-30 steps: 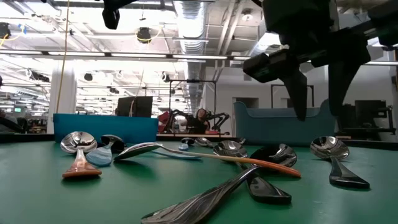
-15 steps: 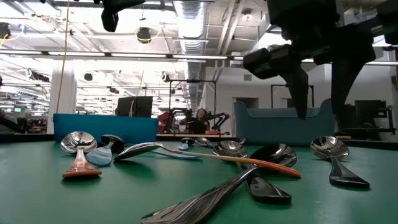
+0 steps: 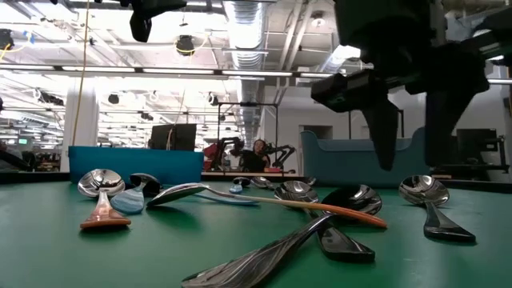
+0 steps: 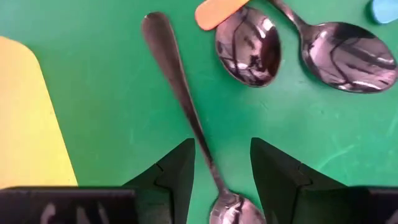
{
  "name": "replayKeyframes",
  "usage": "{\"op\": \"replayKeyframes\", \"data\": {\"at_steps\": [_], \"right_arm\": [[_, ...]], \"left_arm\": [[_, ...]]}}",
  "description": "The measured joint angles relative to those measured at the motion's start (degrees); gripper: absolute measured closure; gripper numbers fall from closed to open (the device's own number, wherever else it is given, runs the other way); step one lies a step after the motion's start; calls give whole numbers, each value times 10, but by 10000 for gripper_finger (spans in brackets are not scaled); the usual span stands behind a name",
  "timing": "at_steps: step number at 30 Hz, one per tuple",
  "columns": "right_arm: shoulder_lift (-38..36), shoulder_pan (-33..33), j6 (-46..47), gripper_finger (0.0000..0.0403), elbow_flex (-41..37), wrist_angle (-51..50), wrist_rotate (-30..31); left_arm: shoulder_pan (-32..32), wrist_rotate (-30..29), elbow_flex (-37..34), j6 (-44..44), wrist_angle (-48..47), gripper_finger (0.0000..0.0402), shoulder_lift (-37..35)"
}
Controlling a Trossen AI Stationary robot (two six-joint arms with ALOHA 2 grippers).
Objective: Sort silverware by color (type)
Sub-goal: Put the black spoon into the blue bin
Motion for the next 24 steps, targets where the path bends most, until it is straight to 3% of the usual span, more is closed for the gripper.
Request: {"op": "replayKeyframes", "data": {"at_steps": [7, 13, 24], "right_arm": [[-6, 17, 35, 235, -46, 45, 0], [-26, 21, 41, 235, -81, 52, 56], [-26, 15, 26, 235, -114, 91, 64]], "left_arm": [[0, -1, 0, 13, 0, 267, 0], [0, -39, 0, 16, 3, 267, 0], [0, -56, 0, -5, 3, 267, 0]]}}
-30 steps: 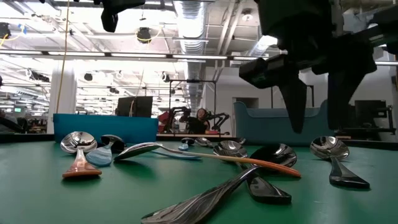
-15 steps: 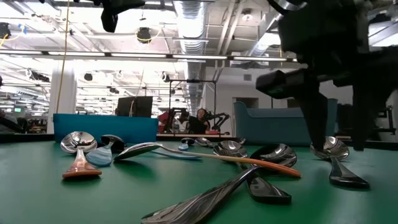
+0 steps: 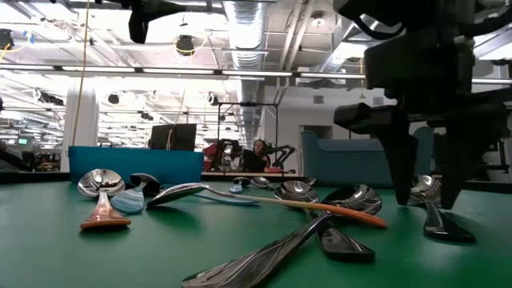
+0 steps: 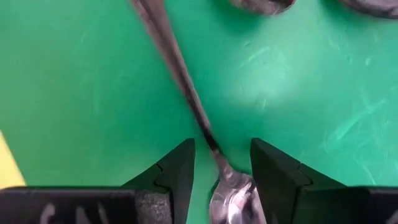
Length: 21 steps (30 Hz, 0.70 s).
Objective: Sort silverware by color (type)
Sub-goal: Put the black spoon into the blue bin
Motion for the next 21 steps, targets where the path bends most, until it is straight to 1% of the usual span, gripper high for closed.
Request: {"op": "replayKeyframes", "data": {"at_steps": [5, 8, 14, 21], "right_arm": [[5, -2, 0, 236, 0, 12, 1], [5, -2, 0, 249, 0, 13, 13], [5, -1, 5, 299, 0, 13, 22], [5, -2, 38, 357, 1, 12, 27]], "left_arm": [[0, -4, 0, -7, 0, 267, 0], [0, -4, 0, -12, 0, 267, 0], [0, -4, 0, -13, -1, 267, 0], [0, -4, 0, -13, -1, 267, 0]]}}
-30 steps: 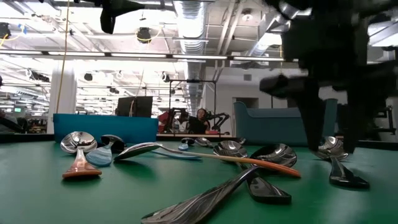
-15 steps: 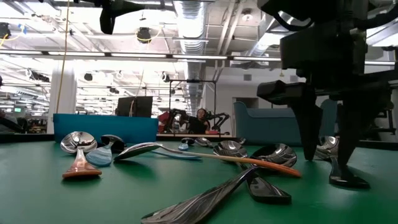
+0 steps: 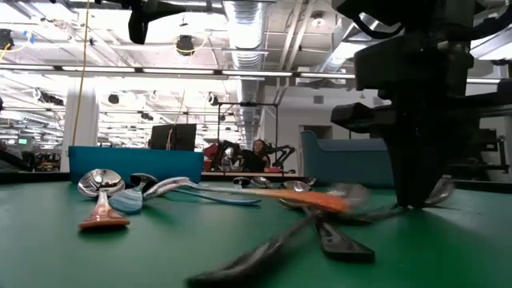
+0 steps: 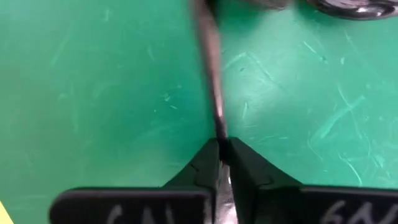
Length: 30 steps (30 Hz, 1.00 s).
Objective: Sort silverware by color (type)
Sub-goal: Put the black spoon into the blue bin
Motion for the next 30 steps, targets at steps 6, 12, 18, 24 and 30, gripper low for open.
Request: {"op": "replayKeyframes", "data": {"at_steps": [6, 12, 18, 24, 30], "right_arm": [[0, -6, 44, 395, 1, -1, -15], [0, -15, 116, 394, 1, -1, -41], [-16, -15, 161, 394, -1, -19, -66], [-48, -18, 187, 395, -1, -93, -63], [-76, -34, 203, 395, -1, -164, -63]], "left_arm": [[0, 0, 0, 0, 0, 267, 0], [0, 0, 0, 0, 0, 267, 0], [0, 0, 0, 0, 0, 267, 0], [0, 0, 0, 0, -1, 267, 0], [0, 1, 0, 0, -1, 267, 0]]}}
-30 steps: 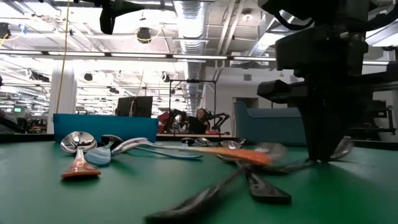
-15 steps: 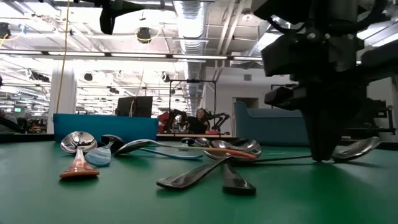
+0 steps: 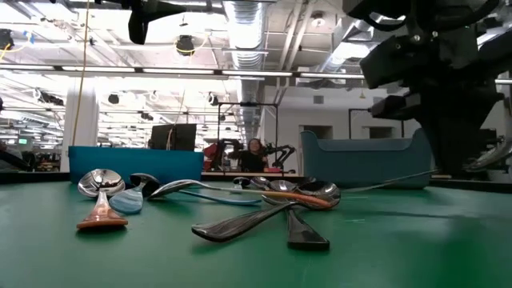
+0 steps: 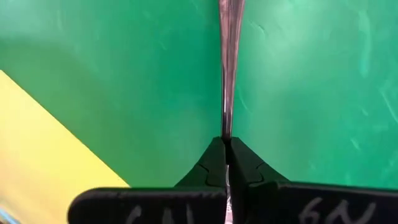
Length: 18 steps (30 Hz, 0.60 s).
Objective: Sort silverware by color (type)
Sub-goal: Put the black spoon into the blue bin
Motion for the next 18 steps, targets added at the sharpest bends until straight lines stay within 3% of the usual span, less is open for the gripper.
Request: {"op": "replayKeyframes", "data": {"at_steps": [6, 12, 18], "right_arm": [[-30, -23, 4, 396, 0, -19, 3], [-88, -79, 50, 396, 0, 50, 7], [-160, -156, 69, 396, 1, 76, 81]], "left_arm": [[0, 8, 0, -3, 0, 267, 0], [0, 8, 0, -6, -1, 267, 0], [0, 8, 0, -8, -1, 267, 0]]}}
